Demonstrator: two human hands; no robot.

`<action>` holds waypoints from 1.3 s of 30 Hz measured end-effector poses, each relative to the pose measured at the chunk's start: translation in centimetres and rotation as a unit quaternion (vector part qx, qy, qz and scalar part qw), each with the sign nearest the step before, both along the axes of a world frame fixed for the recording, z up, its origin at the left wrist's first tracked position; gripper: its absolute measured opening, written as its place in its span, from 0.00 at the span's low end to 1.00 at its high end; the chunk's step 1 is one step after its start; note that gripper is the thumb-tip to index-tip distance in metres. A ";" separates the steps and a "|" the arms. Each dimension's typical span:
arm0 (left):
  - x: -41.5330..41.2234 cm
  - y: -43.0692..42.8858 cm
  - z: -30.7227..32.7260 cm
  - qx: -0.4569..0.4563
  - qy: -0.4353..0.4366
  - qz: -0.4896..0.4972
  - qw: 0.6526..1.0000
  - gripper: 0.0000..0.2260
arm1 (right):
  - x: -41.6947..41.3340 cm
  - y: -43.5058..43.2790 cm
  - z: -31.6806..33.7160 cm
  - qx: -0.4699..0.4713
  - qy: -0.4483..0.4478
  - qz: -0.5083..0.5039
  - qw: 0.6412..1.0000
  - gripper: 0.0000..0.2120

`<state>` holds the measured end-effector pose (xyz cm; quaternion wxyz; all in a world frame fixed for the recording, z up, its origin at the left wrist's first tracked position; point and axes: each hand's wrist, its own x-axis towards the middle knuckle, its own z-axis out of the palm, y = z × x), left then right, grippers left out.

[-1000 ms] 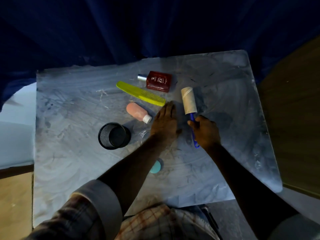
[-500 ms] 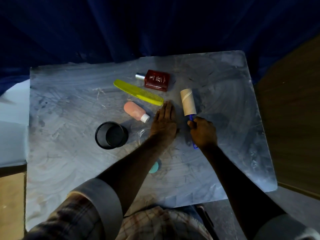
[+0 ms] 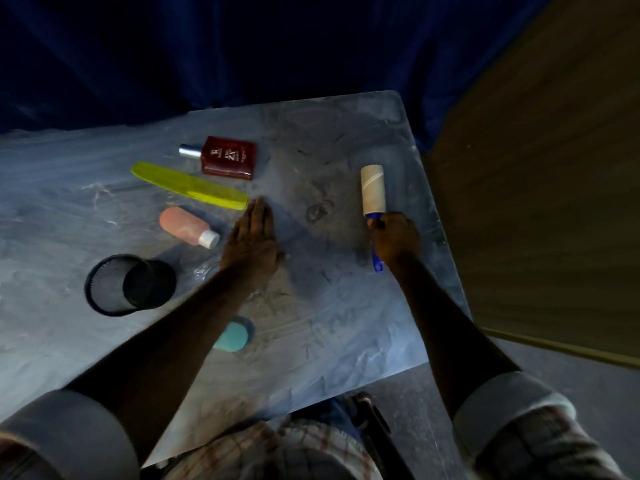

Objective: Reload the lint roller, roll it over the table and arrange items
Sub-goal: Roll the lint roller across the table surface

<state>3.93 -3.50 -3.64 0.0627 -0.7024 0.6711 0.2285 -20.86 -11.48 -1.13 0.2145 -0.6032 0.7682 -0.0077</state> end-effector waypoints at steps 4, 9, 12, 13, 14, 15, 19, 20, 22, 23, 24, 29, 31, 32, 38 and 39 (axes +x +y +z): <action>0.1 0.2 0.0 -0.011 -0.004 -0.005 1.000 0.46 | -2.7 -0.6 0.0 0.003 -0.008 -0.027 1.000 0.20; 0.2 0.3 0.3 -0.026 0.013 -0.002 1.000 0.46 | -6.1 -1.1 0.2 0.004 0.008 -0.017 1.000 0.21; 0.3 0.4 0.6 -0.035 0.019 0.000 0.999 0.46 | -7.4 -1.0 0.3 0.010 0.027 -0.011 1.000 0.21; 0.3 0.4 0.7 -0.036 0.022 0.001 0.999 0.46 | -7.5 -0.9 0.2 0.011 0.035 -0.010 0.999 0.22; 0.3 0.5 0.8 -0.038 0.024 0.003 0.999 0.46 | -7.5 -0.8 0.2 0.009 0.045 -0.010 0.999 0.22; 0.3 0.5 0.8 -0.040 0.026 0.005 0.999 0.46 | -7.4 -0.6 0.1 0.006 0.049 -0.014 0.999 0.22; 0.5 0.5 0.7 -0.040 0.021 0.005 0.999 0.45 | -6.3 0.0 -0.2 -0.012 0.035 -0.029 0.999 0.22; 0.6 0.5 0.7 -0.039 0.022 0.008 0.999 0.46 | -5.9 0.1 -0.3 -0.011 0.039 -0.023 0.999 0.23; 0.7 0.5 0.7 -0.038 0.031 0.017 0.999 0.46 | -4.7 0.3 -0.3 -0.007 0.045 -0.006 0.999 0.23; 0.7 0.5 0.8 -0.039 0.036 0.020 0.998 0.47 | -4.0 0.4 -0.4 -0.006 0.038 -0.001 0.999 0.22; 0.8 0.5 0.8 -0.039 0.038 0.022 0.998 0.47 | -3.2 0.6 -0.4 -0.007 0.028 0.005 1.000 0.22; 0.9 0.4 1.1 -0.038 0.033 0.037 0.998 0.47 | 0.6 2.0 -0.4 -0.018 0.017 0.071 0.997 0.20; 0.6 0.7 1.2 -0.039 0.030 0.042 0.998 0.46 | 2.0 2.5 -0.4 -0.015 0.028 0.092 0.995 0.20; 0.5 0.9 1.3 -0.040 0.030 0.044 0.998 0.45 | 2.7 2.7 -0.4 -0.013 0.035 0.103 0.994 0.20; 0.1 1.7 1.5 -0.035 0.026 0.042 0.998 0.46 | 5.9 4.2 -0.5 -0.006 0.032 0.135 0.990 0.20; 0.1 1.6 1.6 -0.036 0.029 0.043 0.998 0.47 | 6.3 4.3 -0.6 -0.002 0.024 0.138 0.990 0.19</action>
